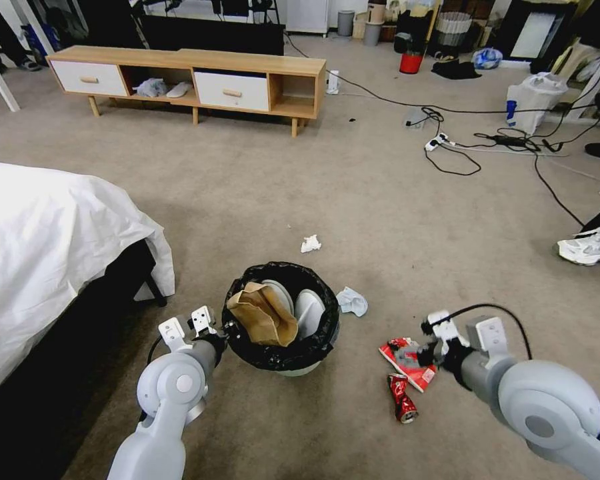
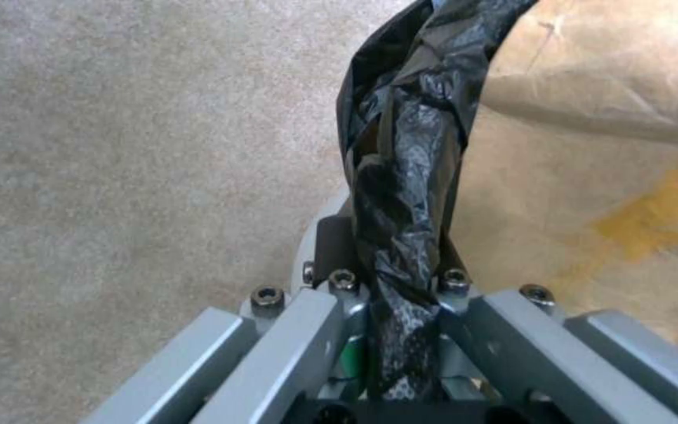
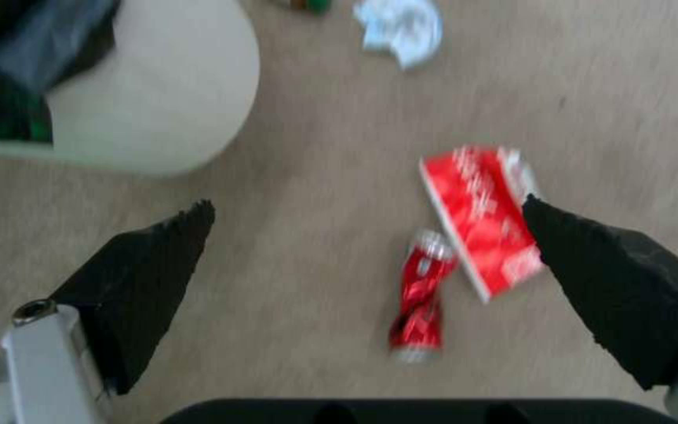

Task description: Pick up the trash bin, then pick up the garbage from the floor and place it into the trash bin.

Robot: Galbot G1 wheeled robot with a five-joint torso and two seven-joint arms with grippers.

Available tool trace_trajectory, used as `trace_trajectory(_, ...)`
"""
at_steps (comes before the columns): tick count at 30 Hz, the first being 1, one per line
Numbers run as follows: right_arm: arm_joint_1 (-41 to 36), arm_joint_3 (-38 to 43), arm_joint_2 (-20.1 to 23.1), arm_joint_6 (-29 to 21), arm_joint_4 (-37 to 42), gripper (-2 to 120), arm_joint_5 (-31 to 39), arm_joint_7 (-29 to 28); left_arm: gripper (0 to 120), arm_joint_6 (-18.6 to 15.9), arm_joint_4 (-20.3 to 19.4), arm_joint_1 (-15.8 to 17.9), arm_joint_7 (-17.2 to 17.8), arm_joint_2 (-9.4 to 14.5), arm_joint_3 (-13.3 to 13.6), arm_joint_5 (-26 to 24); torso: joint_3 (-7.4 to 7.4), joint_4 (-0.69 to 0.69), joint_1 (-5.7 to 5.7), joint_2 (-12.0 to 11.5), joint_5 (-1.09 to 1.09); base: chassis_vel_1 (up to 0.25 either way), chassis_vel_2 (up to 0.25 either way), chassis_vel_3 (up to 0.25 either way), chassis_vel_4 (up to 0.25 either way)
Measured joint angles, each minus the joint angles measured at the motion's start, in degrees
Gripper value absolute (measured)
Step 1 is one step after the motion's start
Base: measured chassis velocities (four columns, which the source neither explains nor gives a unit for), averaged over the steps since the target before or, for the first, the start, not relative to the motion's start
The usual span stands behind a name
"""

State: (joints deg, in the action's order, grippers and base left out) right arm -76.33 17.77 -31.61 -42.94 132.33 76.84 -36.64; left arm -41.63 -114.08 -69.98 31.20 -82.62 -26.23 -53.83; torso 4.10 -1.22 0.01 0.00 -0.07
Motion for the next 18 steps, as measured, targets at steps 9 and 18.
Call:
trace_trajectory(9, 0.84, -3.32, 0.41, 0.16, -2.13, 100, 5.03, -5.13, 2, 0.21, 0.79, 0.19, -1.26, -1.37, 0.95, 2.28, 0.0, 0.0, 0.0, 0.0, 0.01, 0.0, 0.0, 0.0, 0.0)
trace_trajectory(18, 6.59, -8.45, -1.42, 0.5, -3.36, 100, 13.64, -12.62, 2, 0.47, 0.61, -0.48, -1.61, -0.84, 1.01, 2.76, 0.0, 0.0, 0.0, 0.0, 0.02, 0.0, 0.0, 0.0, 0.0)
